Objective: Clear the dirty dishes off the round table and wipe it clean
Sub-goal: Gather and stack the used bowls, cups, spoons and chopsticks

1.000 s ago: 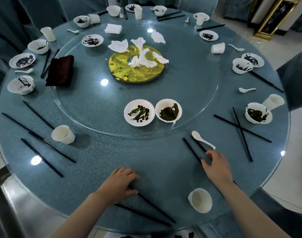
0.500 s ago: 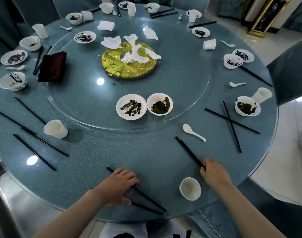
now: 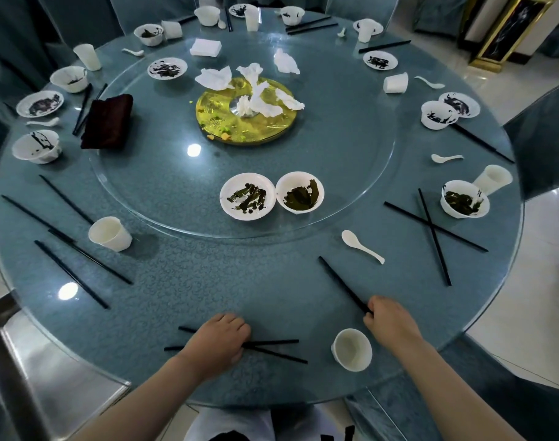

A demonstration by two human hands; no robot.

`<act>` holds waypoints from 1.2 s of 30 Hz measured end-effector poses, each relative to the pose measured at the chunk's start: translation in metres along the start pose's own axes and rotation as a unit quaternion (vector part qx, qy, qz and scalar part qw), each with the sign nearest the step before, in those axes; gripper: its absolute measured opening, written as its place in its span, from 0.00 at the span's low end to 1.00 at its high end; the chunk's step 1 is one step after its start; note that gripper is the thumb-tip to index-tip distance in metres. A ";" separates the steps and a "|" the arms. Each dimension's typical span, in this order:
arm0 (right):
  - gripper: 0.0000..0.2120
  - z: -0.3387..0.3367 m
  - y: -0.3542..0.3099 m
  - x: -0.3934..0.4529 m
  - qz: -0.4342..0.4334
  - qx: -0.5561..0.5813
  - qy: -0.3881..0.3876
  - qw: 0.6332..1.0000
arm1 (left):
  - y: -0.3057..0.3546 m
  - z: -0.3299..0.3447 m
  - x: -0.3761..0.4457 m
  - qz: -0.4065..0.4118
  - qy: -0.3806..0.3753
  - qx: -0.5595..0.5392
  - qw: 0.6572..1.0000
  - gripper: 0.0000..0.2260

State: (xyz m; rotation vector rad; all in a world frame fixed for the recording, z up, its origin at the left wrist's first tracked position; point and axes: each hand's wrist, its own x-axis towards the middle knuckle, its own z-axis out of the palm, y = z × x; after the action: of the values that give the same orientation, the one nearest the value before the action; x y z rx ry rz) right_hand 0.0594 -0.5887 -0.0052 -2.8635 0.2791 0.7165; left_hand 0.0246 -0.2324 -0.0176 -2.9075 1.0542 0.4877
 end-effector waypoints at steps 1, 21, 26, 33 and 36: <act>0.05 0.000 -0.001 0.000 0.000 -0.006 0.005 1.000 | 0.001 0.001 0.001 0.002 -0.005 0.000 1.000 0.08; 0.04 -0.066 -0.100 -0.030 -0.104 0.252 0.018 0.962 | -0.001 -0.075 0.037 -0.273 0.143 -0.557 0.771 0.04; 0.03 -0.056 -0.143 -0.038 -0.154 0.292 -0.028 0.944 | 0.014 -0.100 0.044 -0.267 0.162 -0.763 0.566 0.09; 0.02 -0.045 -0.163 -0.045 -0.162 0.288 -0.009 0.944 | 0.019 -0.099 0.041 -0.250 0.149 -0.833 0.471 0.10; 0.02 -0.046 -0.169 -0.049 -0.186 0.280 0.004 0.942 | 0.017 -0.097 0.039 -0.262 0.165 -0.844 0.439 0.09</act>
State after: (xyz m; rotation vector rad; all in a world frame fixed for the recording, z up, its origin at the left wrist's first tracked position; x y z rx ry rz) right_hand 0.0757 -0.4283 0.0795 -2.2804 -0.0580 0.4572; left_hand 0.0696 -0.2811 0.0649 -4.3257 -1.8585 1.6291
